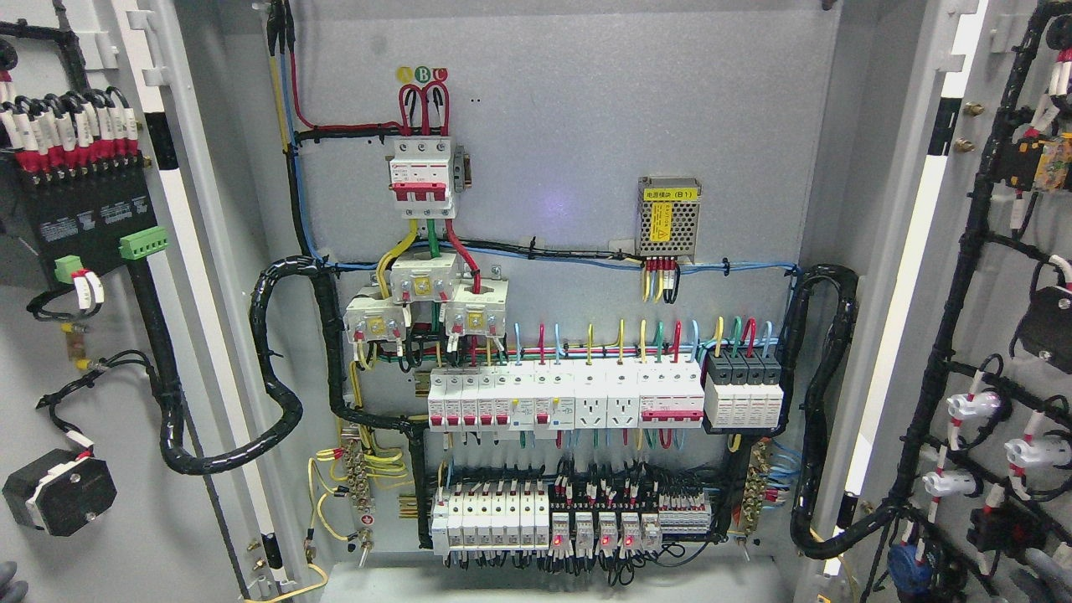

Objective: Open door with both hands

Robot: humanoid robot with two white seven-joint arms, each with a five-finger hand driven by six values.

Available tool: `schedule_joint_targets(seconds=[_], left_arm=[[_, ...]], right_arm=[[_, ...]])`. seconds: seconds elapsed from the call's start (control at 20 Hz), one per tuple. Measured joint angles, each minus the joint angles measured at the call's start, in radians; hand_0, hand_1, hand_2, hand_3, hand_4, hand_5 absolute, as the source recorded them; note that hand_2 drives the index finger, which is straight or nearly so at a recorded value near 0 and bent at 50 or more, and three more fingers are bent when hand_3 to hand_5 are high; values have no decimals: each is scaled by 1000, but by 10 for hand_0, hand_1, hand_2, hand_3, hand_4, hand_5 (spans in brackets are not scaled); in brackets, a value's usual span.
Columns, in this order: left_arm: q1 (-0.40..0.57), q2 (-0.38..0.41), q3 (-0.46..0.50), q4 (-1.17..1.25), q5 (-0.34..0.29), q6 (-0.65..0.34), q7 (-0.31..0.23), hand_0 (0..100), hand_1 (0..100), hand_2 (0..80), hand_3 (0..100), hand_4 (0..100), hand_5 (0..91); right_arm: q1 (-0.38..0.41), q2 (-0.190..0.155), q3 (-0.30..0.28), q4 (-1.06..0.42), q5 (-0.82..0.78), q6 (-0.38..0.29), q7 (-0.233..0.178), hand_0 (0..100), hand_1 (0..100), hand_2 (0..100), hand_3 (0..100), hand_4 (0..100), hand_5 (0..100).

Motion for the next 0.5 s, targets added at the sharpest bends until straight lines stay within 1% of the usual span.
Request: schedule_joint_targets(seconds=[0.25,0.5], left_arm=[[0,15,23,21,33,24,-2,0,0,0,0,0,0],[0,25,38,36,48,34,-2,0,0,0,0,0,0]], right_arm=[[1,1,-11,2,0,-1,0,191,0,0,0,0,0],[1,0,-24,9,-2,-1,0,191,0,0,0,0,0]])
